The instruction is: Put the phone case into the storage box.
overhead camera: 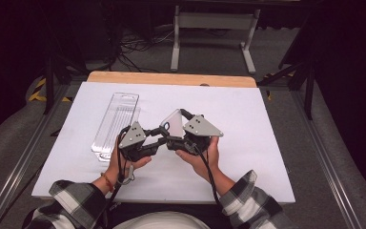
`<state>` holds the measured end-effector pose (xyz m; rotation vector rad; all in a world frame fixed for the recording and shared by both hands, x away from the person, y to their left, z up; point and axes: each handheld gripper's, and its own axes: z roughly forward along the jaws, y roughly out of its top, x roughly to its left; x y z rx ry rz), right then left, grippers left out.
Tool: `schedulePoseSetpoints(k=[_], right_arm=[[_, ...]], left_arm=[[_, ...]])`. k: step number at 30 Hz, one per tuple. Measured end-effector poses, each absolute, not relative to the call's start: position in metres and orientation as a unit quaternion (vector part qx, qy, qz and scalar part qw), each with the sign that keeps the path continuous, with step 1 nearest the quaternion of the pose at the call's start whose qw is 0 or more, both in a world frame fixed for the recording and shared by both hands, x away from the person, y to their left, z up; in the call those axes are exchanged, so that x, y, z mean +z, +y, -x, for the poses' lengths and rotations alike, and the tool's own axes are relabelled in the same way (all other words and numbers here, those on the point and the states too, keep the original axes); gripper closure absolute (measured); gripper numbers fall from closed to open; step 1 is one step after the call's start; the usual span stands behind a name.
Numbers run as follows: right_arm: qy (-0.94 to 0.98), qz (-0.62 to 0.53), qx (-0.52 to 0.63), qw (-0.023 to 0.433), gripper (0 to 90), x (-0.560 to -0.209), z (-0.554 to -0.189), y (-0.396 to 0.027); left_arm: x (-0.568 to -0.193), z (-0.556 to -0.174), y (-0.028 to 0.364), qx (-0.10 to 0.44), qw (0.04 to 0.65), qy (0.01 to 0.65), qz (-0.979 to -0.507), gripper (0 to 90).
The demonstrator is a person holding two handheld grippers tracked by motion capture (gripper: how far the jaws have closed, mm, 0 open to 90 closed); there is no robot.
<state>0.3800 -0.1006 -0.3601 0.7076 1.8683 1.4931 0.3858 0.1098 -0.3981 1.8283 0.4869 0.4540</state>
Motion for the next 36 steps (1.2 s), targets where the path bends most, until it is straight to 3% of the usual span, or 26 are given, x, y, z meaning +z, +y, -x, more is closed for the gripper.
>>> schedulePoseSetpoints(k=[8, 21, 36], right_arm=[[0.704, -0.270, 0.566, 0.332, 17.3, -0.362, -0.377, -0.098], [0.692, -0.286, 0.569, 0.340, 17.3, -0.366, -0.372, -0.093], [0.696, -0.297, 0.564, 0.332, 17.2, -0.369, -0.373, -0.090]], left_arm=[[-0.396, -0.386, 0.112, 0.203, 0.560, 0.211, -0.775, 70.9], [-0.395, -0.382, 0.111, 0.230, 0.561, 0.220, -0.764, 70.2], [-0.395, -0.380, 0.111, 0.234, 0.559, 0.207, -0.768, 79.8]])
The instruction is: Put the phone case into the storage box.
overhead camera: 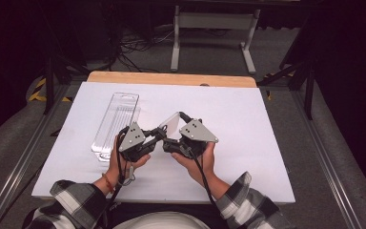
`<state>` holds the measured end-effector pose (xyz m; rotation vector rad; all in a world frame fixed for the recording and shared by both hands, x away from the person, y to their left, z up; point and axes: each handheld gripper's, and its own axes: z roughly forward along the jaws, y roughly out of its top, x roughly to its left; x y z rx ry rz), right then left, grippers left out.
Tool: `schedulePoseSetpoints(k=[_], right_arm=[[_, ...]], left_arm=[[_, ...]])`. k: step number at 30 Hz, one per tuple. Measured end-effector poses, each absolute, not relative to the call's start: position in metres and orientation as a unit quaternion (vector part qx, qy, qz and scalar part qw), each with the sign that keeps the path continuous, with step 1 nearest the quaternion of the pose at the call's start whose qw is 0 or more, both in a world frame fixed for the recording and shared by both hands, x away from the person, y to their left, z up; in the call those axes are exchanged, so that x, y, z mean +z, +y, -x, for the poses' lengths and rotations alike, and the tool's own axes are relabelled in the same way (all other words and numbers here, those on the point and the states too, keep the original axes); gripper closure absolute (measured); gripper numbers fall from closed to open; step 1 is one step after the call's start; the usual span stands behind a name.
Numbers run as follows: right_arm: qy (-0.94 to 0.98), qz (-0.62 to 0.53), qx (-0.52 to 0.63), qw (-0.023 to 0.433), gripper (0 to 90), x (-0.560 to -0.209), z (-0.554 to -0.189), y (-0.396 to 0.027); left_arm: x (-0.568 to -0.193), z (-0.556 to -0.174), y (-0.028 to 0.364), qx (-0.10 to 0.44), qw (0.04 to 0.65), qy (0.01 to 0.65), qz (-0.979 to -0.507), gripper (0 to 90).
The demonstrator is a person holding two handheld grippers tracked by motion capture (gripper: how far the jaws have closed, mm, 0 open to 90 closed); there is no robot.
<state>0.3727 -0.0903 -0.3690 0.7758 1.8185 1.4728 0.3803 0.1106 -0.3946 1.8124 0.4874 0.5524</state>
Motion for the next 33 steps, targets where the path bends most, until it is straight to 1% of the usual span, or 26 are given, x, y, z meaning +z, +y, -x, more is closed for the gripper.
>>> schedulePoseSetpoints(k=[12, 33], right_arm=[[0.695, -0.296, 0.575, 0.313, 16.6, -0.368, -0.373, -0.093], [0.690, -0.276, 0.584, 0.326, 16.1, -0.360, -0.370, -0.102]], left_arm=[[-0.392, -0.379, 0.113, 0.230, 0.560, 0.197, -0.771, 80.7], [-0.387, -0.380, 0.120, 0.238, 0.544, 0.182, -0.783, 80.8]])
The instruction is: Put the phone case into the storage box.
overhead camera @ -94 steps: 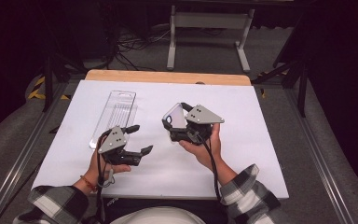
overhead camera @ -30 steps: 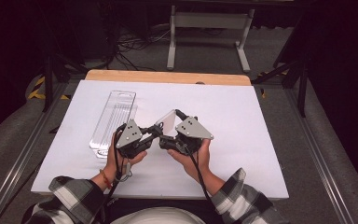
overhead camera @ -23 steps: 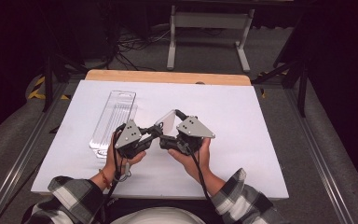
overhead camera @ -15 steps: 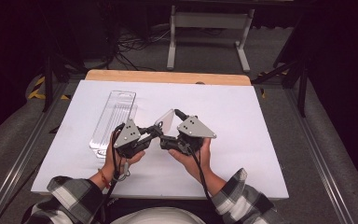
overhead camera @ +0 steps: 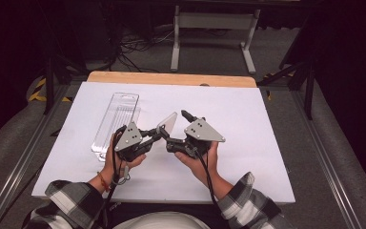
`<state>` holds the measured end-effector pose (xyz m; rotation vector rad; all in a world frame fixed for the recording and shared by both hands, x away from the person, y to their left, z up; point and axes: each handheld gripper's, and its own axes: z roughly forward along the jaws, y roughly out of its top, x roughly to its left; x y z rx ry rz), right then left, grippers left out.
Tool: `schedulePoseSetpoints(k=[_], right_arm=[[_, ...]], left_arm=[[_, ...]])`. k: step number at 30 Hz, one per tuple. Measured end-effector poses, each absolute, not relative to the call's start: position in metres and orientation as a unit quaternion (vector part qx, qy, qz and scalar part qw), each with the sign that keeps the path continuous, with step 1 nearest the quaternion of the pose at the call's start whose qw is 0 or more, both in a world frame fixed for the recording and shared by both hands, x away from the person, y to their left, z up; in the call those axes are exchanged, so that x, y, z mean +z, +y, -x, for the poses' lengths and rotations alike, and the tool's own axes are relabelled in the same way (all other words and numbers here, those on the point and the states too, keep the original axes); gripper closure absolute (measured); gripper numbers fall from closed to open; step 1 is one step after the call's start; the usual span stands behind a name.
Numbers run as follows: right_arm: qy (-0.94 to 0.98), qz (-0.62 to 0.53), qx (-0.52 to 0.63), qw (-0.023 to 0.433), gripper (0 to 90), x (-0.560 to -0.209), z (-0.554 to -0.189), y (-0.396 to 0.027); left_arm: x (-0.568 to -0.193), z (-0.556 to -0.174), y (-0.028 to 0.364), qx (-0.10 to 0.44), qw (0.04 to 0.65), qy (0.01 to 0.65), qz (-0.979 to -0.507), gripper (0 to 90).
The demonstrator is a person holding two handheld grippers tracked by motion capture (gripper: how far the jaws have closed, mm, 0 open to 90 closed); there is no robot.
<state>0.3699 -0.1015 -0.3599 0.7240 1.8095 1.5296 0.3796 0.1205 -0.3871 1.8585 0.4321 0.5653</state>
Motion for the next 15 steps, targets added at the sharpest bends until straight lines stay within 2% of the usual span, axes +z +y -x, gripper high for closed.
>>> schedulePoseSetpoints(k=[15], right_arm=[[0.684, -0.270, 0.587, 0.338, 15.7, -0.352, -0.366, -0.115]], left_arm=[[-0.383, -0.380, 0.127, 0.244, 0.544, 0.178, -0.783, 80.8]])
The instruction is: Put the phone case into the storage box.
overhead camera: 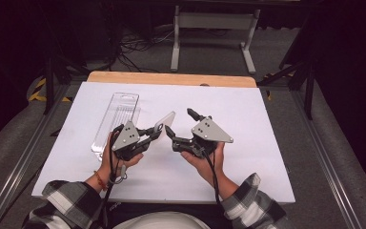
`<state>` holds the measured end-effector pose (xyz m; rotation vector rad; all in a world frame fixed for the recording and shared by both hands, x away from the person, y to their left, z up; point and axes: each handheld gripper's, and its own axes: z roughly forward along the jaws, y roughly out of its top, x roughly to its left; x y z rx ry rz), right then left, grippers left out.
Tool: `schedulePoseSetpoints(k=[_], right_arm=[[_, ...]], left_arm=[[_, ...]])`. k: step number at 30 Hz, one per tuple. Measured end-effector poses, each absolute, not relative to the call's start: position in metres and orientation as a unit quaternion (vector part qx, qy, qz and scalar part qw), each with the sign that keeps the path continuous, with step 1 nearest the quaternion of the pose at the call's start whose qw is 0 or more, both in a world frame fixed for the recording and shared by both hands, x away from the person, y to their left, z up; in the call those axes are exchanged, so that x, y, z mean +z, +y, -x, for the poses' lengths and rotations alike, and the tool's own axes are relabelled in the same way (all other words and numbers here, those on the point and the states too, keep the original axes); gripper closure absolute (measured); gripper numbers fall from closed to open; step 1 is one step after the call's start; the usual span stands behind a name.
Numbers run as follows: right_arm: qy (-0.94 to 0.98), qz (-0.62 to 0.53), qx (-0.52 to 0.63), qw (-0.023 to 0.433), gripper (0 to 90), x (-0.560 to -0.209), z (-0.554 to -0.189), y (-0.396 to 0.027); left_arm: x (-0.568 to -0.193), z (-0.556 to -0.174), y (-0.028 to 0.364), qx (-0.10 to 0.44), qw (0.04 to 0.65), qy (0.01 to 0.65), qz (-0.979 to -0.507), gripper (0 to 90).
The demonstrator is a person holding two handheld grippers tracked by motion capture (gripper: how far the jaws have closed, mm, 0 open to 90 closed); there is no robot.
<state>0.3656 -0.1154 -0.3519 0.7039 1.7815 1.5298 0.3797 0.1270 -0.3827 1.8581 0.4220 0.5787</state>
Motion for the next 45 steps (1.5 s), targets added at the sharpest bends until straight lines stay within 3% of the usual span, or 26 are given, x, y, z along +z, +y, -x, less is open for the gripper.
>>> schedulePoseSetpoints(k=[45], right_arm=[[0.724, -0.223, 0.537, 0.372, 13.3, -0.377, -0.366, -0.153]], left_arm=[[-0.372, -0.381, 0.150, 0.231, 0.544, 0.152, -0.792, 80.8]])
